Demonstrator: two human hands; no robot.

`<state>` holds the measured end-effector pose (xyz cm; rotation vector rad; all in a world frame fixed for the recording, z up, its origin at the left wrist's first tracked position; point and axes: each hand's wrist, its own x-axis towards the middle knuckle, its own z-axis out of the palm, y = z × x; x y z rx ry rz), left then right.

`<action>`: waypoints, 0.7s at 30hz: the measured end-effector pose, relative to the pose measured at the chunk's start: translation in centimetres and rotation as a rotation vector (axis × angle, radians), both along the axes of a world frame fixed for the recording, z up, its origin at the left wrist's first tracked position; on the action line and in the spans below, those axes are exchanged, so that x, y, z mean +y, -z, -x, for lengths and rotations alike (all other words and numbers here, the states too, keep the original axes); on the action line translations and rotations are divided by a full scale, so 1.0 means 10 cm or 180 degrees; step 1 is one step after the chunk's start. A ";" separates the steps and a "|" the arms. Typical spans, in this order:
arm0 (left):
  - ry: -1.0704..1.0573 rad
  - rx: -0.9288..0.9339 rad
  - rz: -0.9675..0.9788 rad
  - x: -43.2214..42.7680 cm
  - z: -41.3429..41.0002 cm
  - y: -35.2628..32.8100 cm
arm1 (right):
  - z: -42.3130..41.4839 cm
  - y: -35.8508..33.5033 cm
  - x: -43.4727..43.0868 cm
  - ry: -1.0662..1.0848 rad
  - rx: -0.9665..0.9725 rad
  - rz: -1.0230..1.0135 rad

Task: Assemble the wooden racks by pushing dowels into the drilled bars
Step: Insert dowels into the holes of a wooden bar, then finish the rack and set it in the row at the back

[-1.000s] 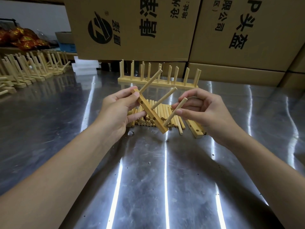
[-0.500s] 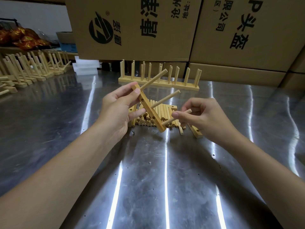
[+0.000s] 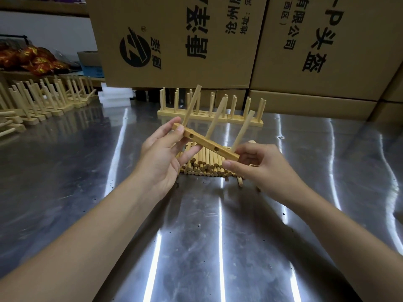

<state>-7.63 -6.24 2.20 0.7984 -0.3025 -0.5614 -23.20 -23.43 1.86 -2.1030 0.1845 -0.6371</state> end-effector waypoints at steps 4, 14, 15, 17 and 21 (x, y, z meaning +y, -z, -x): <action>-0.0130 -0.0002 -0.0004 -0.03 0.05 0.03 | 0.02 0.02 -0.09 0.0155 -0.0072 -0.0086; -0.0548 -0.0622 -0.0857 -0.13 0.32 0.25 | 0.12 -0.11 -0.38 0.0800 -0.0348 -0.0149; -0.0636 -0.0761 -0.0924 -0.14 0.37 0.27 | 0.12 -0.16 -0.44 0.0804 -0.0329 -0.0127; -0.0852 -0.1391 -0.1130 -0.16 0.49 0.30 | 0.07 -0.27 -0.57 0.0794 -0.0189 -0.0012; -0.0469 -0.3000 -0.1595 -0.20 0.74 0.30 | -0.27 -0.40 -0.77 0.0725 0.0265 0.0391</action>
